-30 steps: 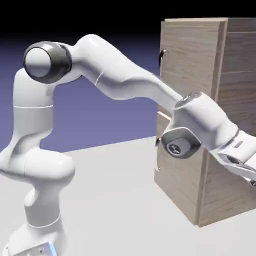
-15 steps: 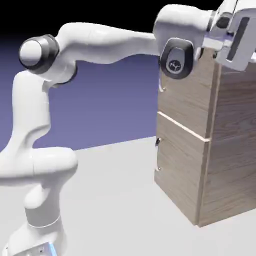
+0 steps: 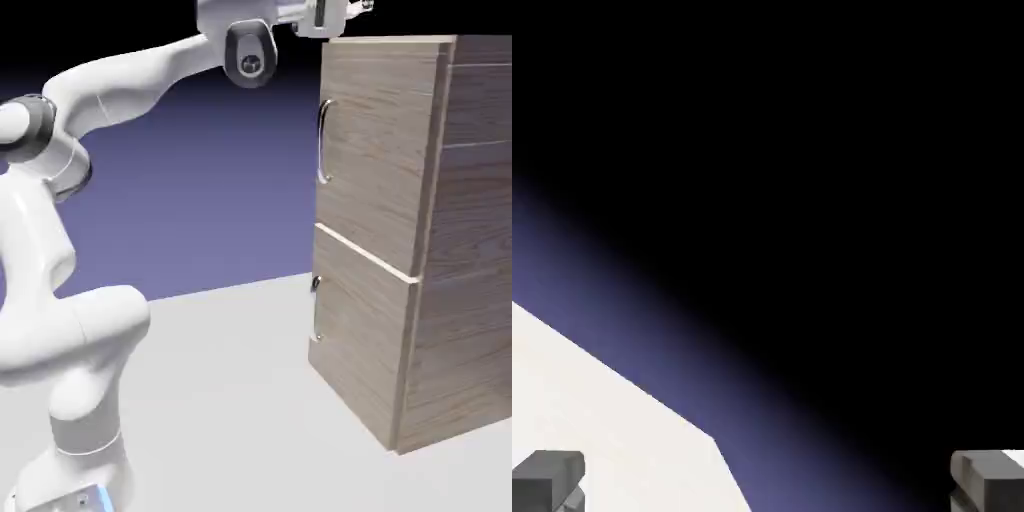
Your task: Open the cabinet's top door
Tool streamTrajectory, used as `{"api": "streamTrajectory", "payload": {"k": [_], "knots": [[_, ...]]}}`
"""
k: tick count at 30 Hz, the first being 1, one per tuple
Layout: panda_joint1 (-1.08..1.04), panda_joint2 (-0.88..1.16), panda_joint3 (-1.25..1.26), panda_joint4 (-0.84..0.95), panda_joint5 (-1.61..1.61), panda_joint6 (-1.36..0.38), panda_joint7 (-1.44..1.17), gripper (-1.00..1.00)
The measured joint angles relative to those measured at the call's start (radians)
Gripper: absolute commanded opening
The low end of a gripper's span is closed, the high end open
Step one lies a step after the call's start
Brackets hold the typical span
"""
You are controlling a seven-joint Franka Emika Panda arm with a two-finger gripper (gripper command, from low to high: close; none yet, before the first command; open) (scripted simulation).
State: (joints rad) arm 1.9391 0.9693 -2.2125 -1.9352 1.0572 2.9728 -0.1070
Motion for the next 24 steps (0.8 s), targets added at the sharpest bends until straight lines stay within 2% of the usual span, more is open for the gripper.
{"api": "streamTrajectory", "payload": {"k": [16,24], "knots": [[0.214,0.553,0.102,-0.322,0.689,-0.299,0.223,0.00],[0.054,0.746,0.150,-0.570,1.021,-0.476,0.179,0.00]]}}
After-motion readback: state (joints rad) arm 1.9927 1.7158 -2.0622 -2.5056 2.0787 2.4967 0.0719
